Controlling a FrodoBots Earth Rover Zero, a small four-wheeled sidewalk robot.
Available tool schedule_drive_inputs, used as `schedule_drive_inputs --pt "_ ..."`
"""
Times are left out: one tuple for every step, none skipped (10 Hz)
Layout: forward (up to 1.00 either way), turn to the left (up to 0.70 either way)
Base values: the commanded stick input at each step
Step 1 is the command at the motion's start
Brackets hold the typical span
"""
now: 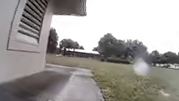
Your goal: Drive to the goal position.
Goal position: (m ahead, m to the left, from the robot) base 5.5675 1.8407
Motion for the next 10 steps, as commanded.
schedule_drive_inputs --pt "0.85 0.28" --pt "0.85 0.34" --pt "0.85 0.34" --pt "0.85 0.34" --pt "0.85 0.25" --pt "0.85 0.13" --pt "0.85 0.01" --pt "0.85 0.00" --pt "0.85 0.00" --pt "0.85 0.00"
